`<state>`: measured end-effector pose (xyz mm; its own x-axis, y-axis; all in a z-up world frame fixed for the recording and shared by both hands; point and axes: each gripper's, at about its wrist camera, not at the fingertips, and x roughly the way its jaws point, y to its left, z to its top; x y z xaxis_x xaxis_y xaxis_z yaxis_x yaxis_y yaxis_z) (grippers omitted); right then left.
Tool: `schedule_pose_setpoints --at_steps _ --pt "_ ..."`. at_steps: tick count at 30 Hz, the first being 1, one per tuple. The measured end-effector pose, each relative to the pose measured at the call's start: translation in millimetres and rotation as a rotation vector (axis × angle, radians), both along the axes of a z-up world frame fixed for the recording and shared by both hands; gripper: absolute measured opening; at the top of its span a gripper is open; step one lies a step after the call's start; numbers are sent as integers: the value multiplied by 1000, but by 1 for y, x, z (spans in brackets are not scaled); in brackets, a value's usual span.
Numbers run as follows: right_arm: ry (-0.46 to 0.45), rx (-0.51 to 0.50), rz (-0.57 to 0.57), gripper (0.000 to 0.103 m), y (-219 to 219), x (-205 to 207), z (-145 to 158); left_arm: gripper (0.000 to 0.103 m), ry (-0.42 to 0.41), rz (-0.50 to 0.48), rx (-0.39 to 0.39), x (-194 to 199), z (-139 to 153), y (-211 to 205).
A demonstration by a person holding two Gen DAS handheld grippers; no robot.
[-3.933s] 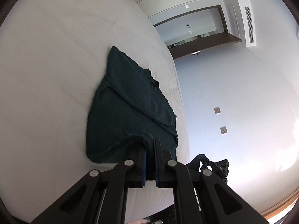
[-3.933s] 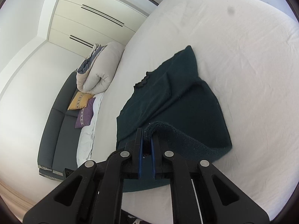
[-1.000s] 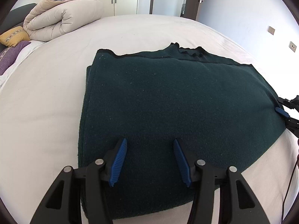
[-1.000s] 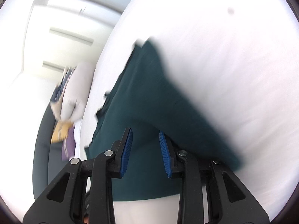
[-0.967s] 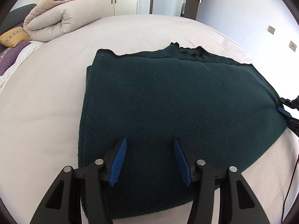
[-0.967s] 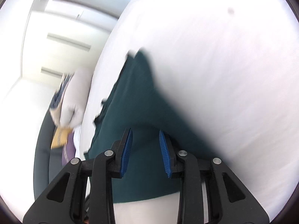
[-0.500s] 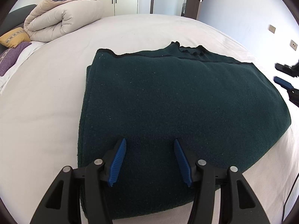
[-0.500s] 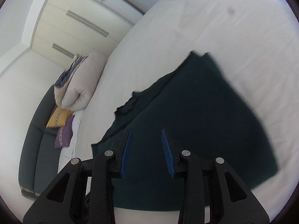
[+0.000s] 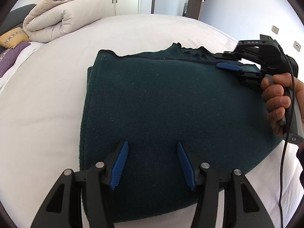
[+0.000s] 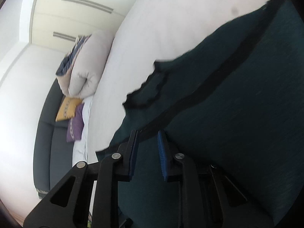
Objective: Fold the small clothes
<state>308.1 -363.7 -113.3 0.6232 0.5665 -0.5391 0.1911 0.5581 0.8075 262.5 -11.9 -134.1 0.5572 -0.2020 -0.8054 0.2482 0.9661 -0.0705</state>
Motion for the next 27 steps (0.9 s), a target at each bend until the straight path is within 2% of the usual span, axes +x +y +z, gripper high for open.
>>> schedule_pose_setpoints --at_steps 2,5,7,10,13,15,18,20,21,23,27 --pt "-13 -11 -79 18 -41 -9 4 56 22 8 -35 0 10 7" --pt "-18 -68 -178 21 -83 -18 13 58 -48 48 -45 1 38 18" --pt "-27 -127 -235 22 -107 -26 21 62 -62 52 -89 16 53 17" --pt "-70 -70 -260 22 -123 -43 29 62 -107 8 -103 56 64 -7" --pt "-108 -64 -112 22 -88 -34 37 63 -110 -4 -120 105 57 -30" --pt "-109 -78 3 22 -57 -24 35 63 -106 23 -45 128 42 -39" --pt "-84 -104 91 22 -31 -10 23 62 -32 69 -21 148 7 -26" --pt "-57 -88 48 22 -44 -12 9 61 -38 68 -116 143 -2 -4" --pt "-62 -39 20 21 -56 -11 1 57 -36 73 -153 142 -1 5" --pt "-81 39 -44 21 -82 -13 -8 53 -32 70 -191 138 0 15" --pt "-86 29 -202 21 -153 -32 -13 48 -40 76 -241 134 -2 29"
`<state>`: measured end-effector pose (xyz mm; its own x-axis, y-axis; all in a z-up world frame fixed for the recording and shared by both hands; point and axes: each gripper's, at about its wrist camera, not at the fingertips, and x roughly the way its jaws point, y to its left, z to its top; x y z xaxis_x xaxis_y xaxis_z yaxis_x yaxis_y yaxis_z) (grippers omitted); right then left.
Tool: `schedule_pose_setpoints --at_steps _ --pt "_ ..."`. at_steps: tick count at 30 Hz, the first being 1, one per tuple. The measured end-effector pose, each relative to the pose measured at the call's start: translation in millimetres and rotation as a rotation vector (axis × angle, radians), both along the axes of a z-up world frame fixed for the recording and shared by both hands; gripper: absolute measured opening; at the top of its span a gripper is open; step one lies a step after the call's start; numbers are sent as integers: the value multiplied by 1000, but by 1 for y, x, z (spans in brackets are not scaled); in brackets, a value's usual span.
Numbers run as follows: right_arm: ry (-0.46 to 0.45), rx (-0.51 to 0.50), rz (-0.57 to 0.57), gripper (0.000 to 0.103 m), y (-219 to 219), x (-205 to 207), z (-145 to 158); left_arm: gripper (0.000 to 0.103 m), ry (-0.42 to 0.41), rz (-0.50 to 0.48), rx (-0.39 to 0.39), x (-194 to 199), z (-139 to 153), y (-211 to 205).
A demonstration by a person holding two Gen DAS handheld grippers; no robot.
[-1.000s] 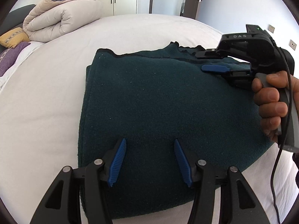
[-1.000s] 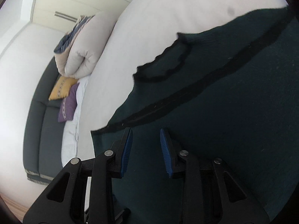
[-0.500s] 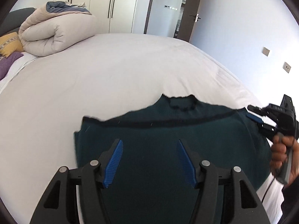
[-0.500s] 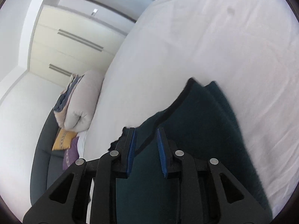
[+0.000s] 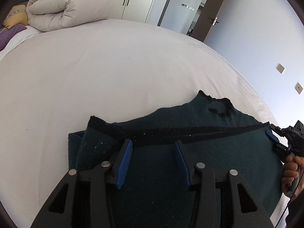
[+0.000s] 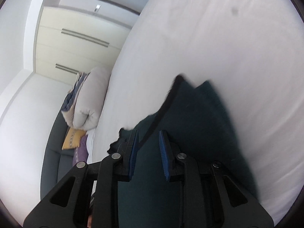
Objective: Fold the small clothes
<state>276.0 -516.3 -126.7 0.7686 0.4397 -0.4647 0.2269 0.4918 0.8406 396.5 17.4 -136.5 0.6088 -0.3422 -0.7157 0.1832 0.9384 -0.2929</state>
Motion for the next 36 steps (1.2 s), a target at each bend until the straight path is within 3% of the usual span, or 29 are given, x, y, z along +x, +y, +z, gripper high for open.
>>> schedule_pose_setpoints --at_steps 5,7,10,12,14,16,18,19,20,23,25,27,28,29,31,33,36 --pt "67 -37 -195 22 -54 -39 2 49 -8 68 -53 -13 0 22" --pt "24 -38 -182 23 -51 -58 12 49 3 92 -92 -20 2 34" --pt "-60 -36 -40 23 -11 -81 34 55 -4 130 -33 -47 16 33" --pt "-85 -67 112 23 36 -89 43 74 -32 121 -71 -76 26 30" --pt "-58 -100 271 23 86 -89 33 85 -47 105 -55 -103 28 23" --pt "-9 -124 366 23 123 -86 14 86 -28 77 20 -117 18 14" --pt "66 -102 344 22 126 -82 -13 82 -11 67 72 -125 6 14" --pt "49 -39 313 19 117 -84 -20 80 -10 68 71 -128 5 18" --pt "46 -7 268 19 107 -88 -21 75 -6 72 63 -131 6 23" --pt "67 -45 84 22 65 -109 -11 73 29 144 60 -136 9 51" --pt "92 -46 -19 22 36 -133 -5 73 70 204 8 -142 4 77" --pt "76 -34 -52 25 20 -153 2 74 97 252 -73 -153 1 101" --pt "67 -51 -56 34 16 -164 9 76 103 254 -120 -158 1 109" --pt "61 -68 -57 58 8 -174 18 80 113 250 -157 -160 1 115" --pt "32 -66 -59 72 12 -185 28 87 133 241 -218 -160 1 119" --pt "1 -55 -13 72 25 -182 37 93 169 218 -276 -154 0 117" --pt "-22 -60 89 72 51 -172 56 93 233 170 -360 -140 -4 110"
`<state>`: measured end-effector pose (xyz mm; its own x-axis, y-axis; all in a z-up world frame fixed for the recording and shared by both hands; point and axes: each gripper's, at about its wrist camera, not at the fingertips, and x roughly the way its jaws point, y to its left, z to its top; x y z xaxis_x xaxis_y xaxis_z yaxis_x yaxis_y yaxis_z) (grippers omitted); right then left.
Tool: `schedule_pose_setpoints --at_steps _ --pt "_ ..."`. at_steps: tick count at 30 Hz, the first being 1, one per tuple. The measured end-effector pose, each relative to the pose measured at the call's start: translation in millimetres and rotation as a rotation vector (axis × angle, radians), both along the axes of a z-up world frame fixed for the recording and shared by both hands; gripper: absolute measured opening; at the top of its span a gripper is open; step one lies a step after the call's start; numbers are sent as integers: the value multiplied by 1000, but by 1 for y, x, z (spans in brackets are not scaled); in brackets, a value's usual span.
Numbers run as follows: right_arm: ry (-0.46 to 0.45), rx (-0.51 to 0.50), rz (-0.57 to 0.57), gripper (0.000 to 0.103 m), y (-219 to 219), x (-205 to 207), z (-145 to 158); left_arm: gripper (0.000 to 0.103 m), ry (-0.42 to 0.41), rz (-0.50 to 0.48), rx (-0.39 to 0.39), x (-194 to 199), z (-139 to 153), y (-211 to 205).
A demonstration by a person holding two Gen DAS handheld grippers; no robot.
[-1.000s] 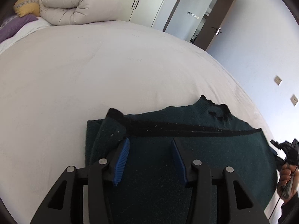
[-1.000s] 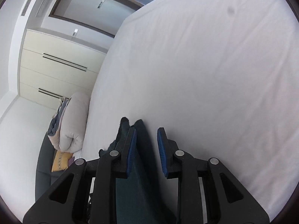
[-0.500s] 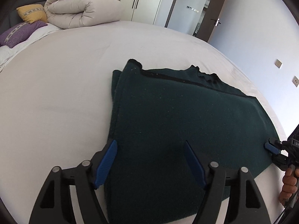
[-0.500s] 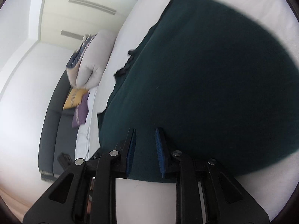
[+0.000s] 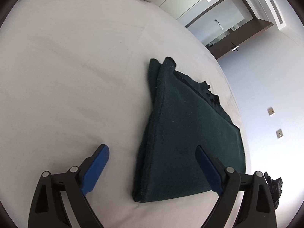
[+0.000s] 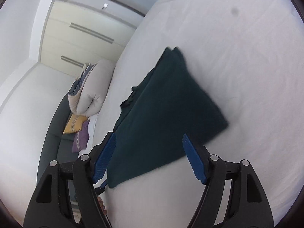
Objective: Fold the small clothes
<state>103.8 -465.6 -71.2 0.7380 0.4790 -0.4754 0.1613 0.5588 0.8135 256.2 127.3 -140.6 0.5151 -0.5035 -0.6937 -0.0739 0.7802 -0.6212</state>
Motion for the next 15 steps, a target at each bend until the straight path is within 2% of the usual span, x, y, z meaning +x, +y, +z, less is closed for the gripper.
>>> schedule_pose_setpoints --at_steps 5,10,11,12,15 --pt "-9 -7 146 72 52 28 27 93 123 -61 -34 33 -4 -11" --pt "15 19 249 72 99 74 32 93 233 -120 -71 56 -7 -19" --pt "20 27 263 72 108 84 30 89 241 -137 -83 58 -6 -23" --pt "27 35 280 72 118 94 29 80 254 -155 -103 58 -8 -26" --pt "58 62 350 72 150 126 19 72 270 -169 -109 59 -12 -32"
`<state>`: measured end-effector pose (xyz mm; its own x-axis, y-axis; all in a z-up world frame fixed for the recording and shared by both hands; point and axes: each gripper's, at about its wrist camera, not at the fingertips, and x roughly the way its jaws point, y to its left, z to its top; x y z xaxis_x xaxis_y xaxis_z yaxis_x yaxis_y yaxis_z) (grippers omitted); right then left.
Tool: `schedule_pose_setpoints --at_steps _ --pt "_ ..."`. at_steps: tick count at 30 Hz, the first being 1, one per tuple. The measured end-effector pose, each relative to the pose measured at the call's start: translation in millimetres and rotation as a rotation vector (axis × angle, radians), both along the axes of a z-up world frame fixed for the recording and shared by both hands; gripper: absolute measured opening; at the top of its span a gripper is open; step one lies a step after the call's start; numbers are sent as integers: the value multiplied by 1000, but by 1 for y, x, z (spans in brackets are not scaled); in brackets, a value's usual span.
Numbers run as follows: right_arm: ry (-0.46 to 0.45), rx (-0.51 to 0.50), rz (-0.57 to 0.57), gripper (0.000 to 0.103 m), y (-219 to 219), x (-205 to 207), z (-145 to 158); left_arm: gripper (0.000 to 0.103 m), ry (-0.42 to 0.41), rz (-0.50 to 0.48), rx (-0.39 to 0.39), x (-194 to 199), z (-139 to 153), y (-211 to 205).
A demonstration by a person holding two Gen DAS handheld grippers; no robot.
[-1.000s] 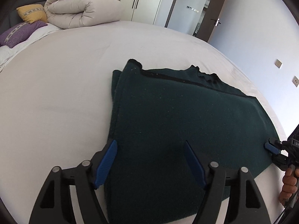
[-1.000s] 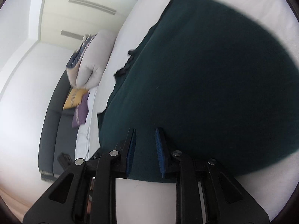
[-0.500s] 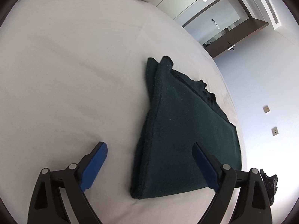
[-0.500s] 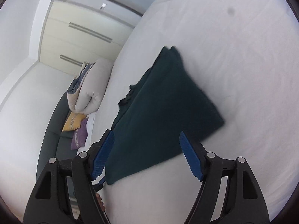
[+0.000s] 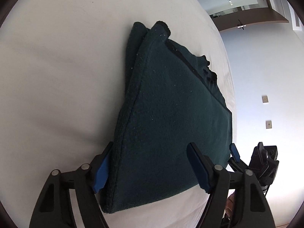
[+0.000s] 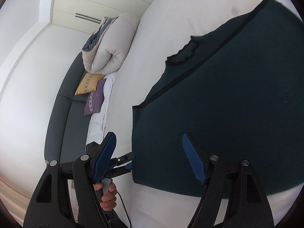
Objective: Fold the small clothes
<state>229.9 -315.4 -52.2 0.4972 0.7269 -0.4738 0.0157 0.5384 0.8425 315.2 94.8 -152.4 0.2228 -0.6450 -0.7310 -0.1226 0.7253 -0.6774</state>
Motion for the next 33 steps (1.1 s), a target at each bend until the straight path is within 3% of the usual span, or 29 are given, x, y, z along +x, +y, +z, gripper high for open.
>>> schedule_pose_setpoints --at_steps 1,3,5,6,11,16,21,27,30,33 --pt "20 3 20 72 10 10 -5 69 -2 8 -9 0 -1 2" --pt "46 -3 57 72 31 25 -12 41 7 31 -61 -1 -6 10" --pt "58 15 99 72 49 40 -20 20 18 47 -94 -2 -13 18" --pt "69 22 121 72 58 47 -24 17 13 44 -106 -3 -15 21" --pt "176 -35 166 71 86 76 -58 14 -9 66 -149 -9 -16 26" --pt "146 15 176 70 84 80 -70 13 -32 81 -152 -7 -2 19" --pt "149 115 141 70 55 75 -65 13 -95 43 -122 -3 42 -10" --pt "113 232 33 71 -35 63 -48 13 -175 -82 -61 10 92 -103" --pt "106 283 -51 73 -89 52 -49 13 -193 -148 -50 16 99 -166" --pt "142 289 -111 76 -131 43 -60 14 -220 -244 14 14 97 -234"
